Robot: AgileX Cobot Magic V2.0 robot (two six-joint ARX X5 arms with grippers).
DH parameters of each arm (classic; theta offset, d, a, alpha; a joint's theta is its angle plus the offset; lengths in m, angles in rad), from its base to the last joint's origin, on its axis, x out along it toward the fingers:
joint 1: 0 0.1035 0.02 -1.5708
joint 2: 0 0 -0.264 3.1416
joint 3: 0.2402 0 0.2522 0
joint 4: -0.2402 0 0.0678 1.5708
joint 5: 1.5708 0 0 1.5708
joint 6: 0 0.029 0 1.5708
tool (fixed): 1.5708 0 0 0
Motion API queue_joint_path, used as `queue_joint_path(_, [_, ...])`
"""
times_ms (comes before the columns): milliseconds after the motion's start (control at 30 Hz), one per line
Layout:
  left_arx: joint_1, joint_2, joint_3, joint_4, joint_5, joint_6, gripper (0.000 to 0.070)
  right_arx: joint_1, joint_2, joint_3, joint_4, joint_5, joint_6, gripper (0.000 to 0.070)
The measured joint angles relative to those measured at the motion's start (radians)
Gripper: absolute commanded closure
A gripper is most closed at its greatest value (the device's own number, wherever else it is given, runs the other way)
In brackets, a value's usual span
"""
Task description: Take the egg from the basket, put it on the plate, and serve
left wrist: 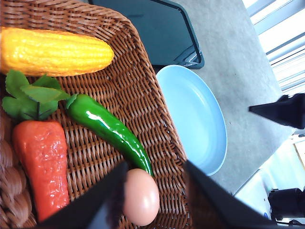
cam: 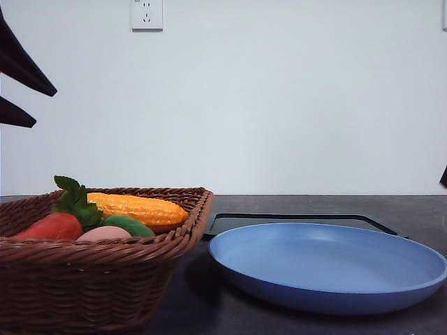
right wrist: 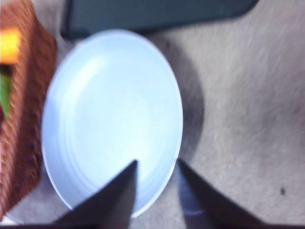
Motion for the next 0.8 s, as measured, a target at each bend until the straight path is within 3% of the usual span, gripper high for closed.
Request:
queue_joint_path(167, [0.0, 0.0, 0.0, 0.0, 0.0, 0.005, 0.0408, 0.042, 0.094, 0.0, 0.045, 0.062, -0.004, 0.0479])
queue_joint_path(567, [0.0, 0.0, 0.0, -0.001, 0.0, 0.007, 0.0408, 0.106, 0.325, 0.0, 0.22, 0.065, 0.004, 0.0486])
queue_joint_path(667, [0.0, 0.0, 0.0, -0.002, 0.0, 0.007, 0.0408, 0.112, 0.36, 0.0, 0.235, 0.064, 0.012, 0.0551])
queue_joint_path(800, [0.0, 0.0, 0.0, -0.002, 0.0, 0.007, 0.0408, 0.112, 0.369, 0.0, 0.243, 0.066, 0.017, 0.07])
